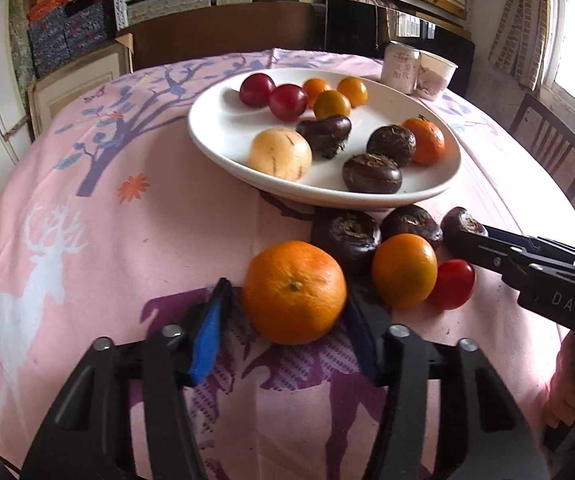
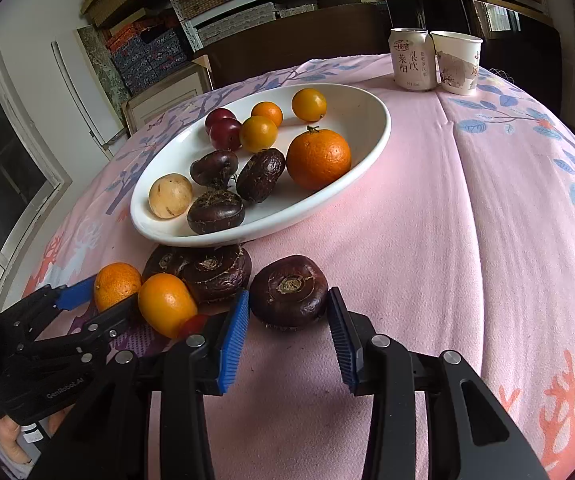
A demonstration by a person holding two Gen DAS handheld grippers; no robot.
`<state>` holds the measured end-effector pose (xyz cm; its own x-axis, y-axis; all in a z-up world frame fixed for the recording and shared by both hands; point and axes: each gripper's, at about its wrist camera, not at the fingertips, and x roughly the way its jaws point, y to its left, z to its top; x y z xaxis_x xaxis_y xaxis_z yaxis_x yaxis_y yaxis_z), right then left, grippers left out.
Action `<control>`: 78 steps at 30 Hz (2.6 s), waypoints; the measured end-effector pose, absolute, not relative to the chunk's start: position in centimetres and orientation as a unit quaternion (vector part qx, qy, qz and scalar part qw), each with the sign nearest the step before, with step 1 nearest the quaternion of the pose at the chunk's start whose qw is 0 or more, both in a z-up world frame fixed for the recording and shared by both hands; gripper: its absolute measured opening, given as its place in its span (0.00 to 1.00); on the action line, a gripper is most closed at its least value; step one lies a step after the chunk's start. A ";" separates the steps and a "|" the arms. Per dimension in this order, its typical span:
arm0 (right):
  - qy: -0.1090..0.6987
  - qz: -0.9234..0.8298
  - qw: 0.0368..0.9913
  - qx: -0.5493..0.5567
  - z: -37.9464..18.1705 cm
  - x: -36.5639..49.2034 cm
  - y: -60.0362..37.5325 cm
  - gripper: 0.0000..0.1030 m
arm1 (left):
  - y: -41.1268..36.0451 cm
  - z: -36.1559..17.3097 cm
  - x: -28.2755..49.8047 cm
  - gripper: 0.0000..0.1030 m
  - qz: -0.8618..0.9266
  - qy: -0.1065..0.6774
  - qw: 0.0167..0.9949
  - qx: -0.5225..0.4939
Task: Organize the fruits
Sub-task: 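Grasp a large orange with the left gripper while the right grasps a dark passion fruit, then set the orange and passion fruit on the plate and open both grippers, then grasp an orange with the left gripper while the right grasps a small red plum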
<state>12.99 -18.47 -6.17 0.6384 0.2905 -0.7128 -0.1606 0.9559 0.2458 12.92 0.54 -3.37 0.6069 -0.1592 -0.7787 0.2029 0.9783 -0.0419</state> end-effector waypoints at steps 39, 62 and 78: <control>0.312 0.117 0.933 0.133 -1.6 21.6 -20.7 0.61 | 1.0 1.1 22.3 0.75 -0.054 0.359 0.932 -0.004; 0.293 0.103 0.936 0.167 -2.6 13.8 -22.4 0.81 | 0.5 -0.5 14.8 0.92 -0.046 0.367 0.929 0.021; 0.287 0.099 0.935 0.184 -3.1 10.3 -23.2 0.89 | -2.5 -1.1 10.3 0.95 -0.082 0.359 0.927 0.067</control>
<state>10.35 -23.15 -3.05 0.8152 0.2904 -0.5011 -0.0792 0.9130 0.4002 10.30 -2.48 -1.08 0.7286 -0.1041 -0.6770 0.2001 0.9776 0.0651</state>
